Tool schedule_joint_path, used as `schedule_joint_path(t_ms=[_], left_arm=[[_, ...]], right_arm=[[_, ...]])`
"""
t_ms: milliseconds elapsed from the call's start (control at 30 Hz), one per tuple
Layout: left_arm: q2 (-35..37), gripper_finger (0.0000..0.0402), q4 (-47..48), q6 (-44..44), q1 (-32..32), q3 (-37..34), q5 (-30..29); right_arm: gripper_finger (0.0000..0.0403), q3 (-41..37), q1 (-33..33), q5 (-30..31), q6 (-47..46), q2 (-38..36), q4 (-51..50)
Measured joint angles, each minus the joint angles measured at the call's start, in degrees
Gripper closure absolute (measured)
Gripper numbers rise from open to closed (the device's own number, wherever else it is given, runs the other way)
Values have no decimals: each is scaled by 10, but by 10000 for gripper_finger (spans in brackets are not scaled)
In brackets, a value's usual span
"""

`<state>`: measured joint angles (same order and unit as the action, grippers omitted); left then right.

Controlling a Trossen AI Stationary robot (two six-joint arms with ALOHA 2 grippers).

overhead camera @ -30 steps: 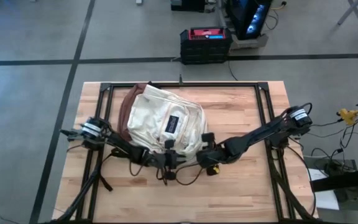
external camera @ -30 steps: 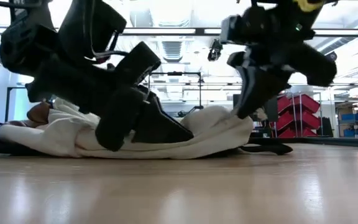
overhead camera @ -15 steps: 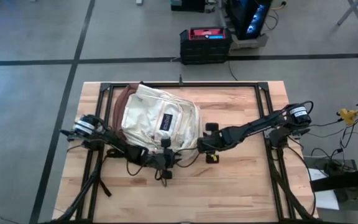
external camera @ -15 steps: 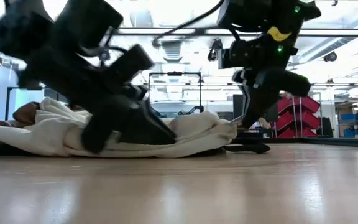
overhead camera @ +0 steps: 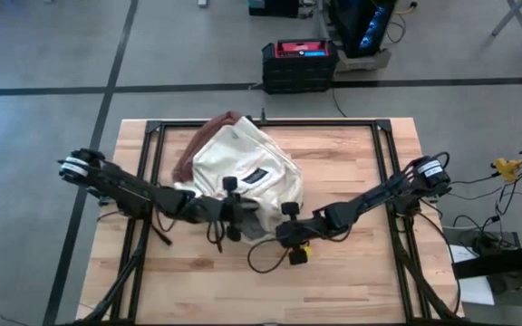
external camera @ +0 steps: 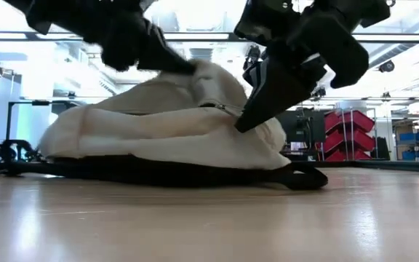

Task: Unpack backpack
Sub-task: Open the white backpack

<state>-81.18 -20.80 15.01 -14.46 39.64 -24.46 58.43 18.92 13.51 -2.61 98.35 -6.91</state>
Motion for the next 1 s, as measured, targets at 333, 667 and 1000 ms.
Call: schedule_joint_path(t_ms=[333,667,1000], left_arm=[[-119,322,-93,-34,-4,5,38],[-242,322,-6,-214,-18,8,15],[-299,322,-55,-255,-38,10,-8]], right_arm=[[403,-1,-1,3,-9,2,36],[402,23,5,23,-41,-37,-173],[403,33,-28,121,-32,-76,-324]])
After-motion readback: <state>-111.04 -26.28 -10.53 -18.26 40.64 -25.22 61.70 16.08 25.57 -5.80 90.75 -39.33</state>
